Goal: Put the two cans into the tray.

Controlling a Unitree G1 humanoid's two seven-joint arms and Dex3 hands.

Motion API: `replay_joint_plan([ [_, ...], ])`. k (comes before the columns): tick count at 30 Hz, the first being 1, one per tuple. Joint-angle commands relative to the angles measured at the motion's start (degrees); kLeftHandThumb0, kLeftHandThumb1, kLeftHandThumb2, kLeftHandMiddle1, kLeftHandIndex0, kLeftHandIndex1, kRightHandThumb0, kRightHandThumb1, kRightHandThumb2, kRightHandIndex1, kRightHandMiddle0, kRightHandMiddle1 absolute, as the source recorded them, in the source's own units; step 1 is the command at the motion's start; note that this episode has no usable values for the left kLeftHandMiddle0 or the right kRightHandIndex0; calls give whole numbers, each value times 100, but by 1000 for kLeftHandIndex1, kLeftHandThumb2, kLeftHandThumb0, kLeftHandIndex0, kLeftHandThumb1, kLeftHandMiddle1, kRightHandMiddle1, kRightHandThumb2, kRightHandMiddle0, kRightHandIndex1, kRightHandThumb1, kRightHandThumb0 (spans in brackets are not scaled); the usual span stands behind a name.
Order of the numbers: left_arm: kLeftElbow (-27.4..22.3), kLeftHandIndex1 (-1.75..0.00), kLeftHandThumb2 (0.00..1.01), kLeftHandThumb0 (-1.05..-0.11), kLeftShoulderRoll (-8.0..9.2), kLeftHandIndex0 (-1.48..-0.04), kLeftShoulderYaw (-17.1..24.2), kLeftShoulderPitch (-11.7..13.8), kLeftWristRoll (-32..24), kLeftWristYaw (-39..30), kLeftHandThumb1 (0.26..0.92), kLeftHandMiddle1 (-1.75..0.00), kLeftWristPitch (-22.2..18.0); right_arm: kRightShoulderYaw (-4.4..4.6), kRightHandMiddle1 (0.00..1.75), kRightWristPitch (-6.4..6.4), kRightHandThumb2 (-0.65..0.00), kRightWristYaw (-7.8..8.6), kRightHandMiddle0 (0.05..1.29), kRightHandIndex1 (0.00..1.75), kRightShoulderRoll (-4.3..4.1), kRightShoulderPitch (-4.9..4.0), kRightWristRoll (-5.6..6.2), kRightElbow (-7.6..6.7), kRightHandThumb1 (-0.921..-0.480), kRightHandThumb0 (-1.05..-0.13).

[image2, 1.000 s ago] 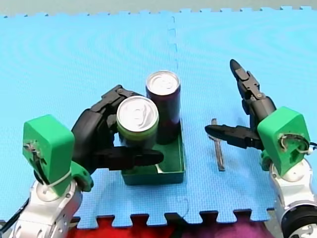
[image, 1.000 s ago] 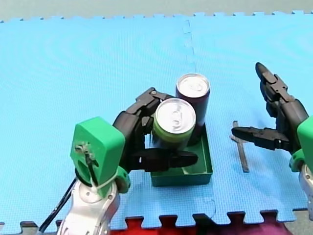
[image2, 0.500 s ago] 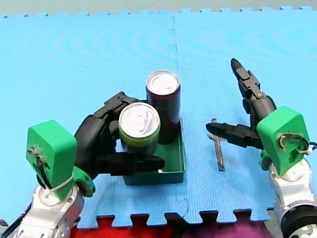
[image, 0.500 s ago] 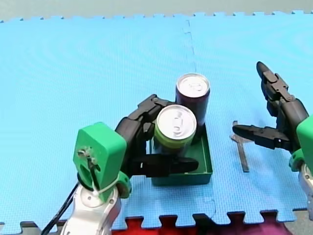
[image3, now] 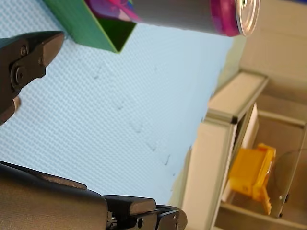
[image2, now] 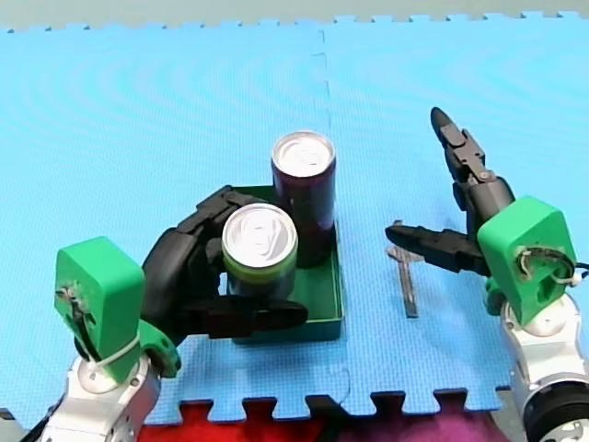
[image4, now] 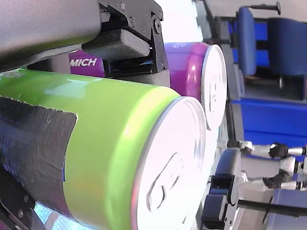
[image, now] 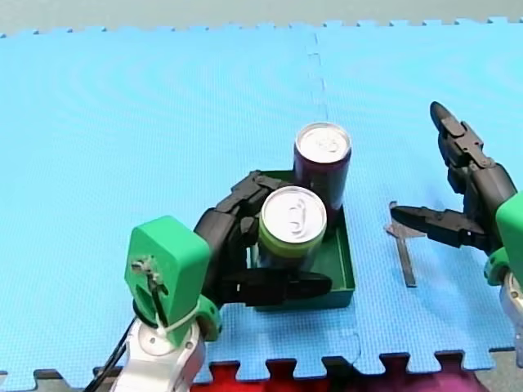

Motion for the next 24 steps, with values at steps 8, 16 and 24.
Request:
replay_joint_plan([
  [8,465,-1746,3,-489,-24,-541,92,-75,-78,-129,830,-1746,-393,1,2,11,-2,-5,134,7,-36,59,25,-81,-764,-548],
  [16,791,-1746,5,-468,-50,-538,174,-153,-122,-227,836,-1746,-675,31,1,4,-1,-43,136,4,-44,96,-2,-146,-768,-536],
  [24,975,-1746,5,-452,-56,-536,222,-176,-150,-297,840,-1746,-853,58,1,1,0,-76,137,2,-47,124,-7,-197,-765,-518],
])
